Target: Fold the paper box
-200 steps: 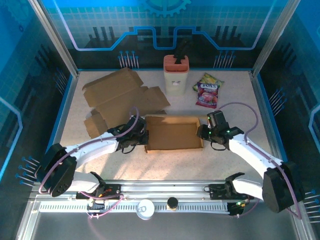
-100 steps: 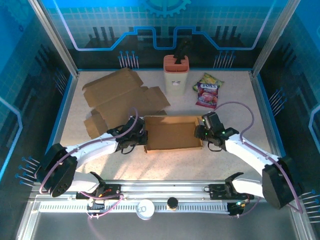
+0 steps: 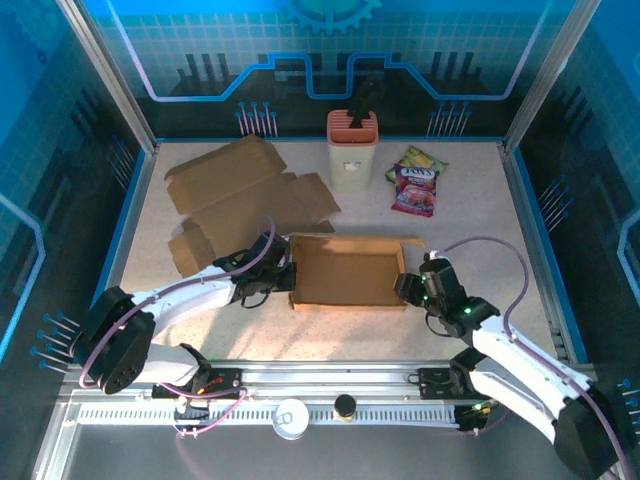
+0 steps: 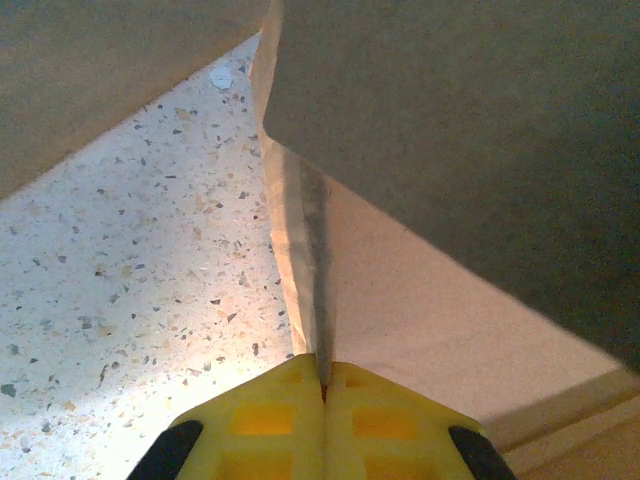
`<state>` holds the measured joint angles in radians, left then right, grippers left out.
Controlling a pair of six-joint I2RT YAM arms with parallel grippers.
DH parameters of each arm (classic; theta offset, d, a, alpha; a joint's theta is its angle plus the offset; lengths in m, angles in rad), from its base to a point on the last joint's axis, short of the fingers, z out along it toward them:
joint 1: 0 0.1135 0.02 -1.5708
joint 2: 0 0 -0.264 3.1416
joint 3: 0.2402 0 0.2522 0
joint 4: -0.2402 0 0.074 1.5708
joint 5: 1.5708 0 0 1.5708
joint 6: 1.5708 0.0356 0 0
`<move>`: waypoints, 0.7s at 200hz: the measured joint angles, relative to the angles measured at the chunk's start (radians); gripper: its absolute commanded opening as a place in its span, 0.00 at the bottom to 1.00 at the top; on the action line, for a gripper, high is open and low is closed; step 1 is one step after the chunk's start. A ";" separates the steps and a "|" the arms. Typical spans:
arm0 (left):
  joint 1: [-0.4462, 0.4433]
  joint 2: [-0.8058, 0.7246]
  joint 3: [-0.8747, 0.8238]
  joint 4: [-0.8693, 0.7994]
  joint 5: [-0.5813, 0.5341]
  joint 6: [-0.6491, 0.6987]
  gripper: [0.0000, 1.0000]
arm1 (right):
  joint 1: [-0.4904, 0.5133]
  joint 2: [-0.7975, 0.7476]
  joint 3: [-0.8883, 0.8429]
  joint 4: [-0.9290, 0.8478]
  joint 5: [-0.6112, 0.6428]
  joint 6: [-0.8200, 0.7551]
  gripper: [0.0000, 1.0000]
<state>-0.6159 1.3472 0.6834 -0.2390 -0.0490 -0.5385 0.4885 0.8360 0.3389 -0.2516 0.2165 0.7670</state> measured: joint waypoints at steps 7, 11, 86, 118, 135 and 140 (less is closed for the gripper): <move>0.000 0.000 0.000 0.000 0.002 0.001 0.00 | -0.004 0.029 0.000 0.021 -0.011 0.000 0.54; 0.000 0.000 0.000 0.000 0.002 0.004 0.00 | -0.009 0.047 0.000 0.039 -0.019 0.000 0.51; 0.008 0.004 -0.001 0.021 0.021 0.022 0.12 | -0.054 0.272 0.045 0.135 -0.060 -0.025 0.21; 0.023 -0.035 -0.033 0.077 0.059 0.028 0.31 | -0.054 0.288 0.076 0.099 -0.035 -0.061 0.11; 0.037 -0.062 -0.047 0.097 0.083 0.035 0.35 | -0.054 0.290 0.092 0.071 -0.017 -0.082 0.07; 0.042 -0.069 -0.048 0.103 0.088 0.036 0.35 | -0.054 0.290 0.095 0.064 -0.014 -0.084 0.06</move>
<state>-0.5743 1.2781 0.6350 -0.1356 0.0391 -0.5022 0.4347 1.1263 0.4343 -0.1871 0.2028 0.6827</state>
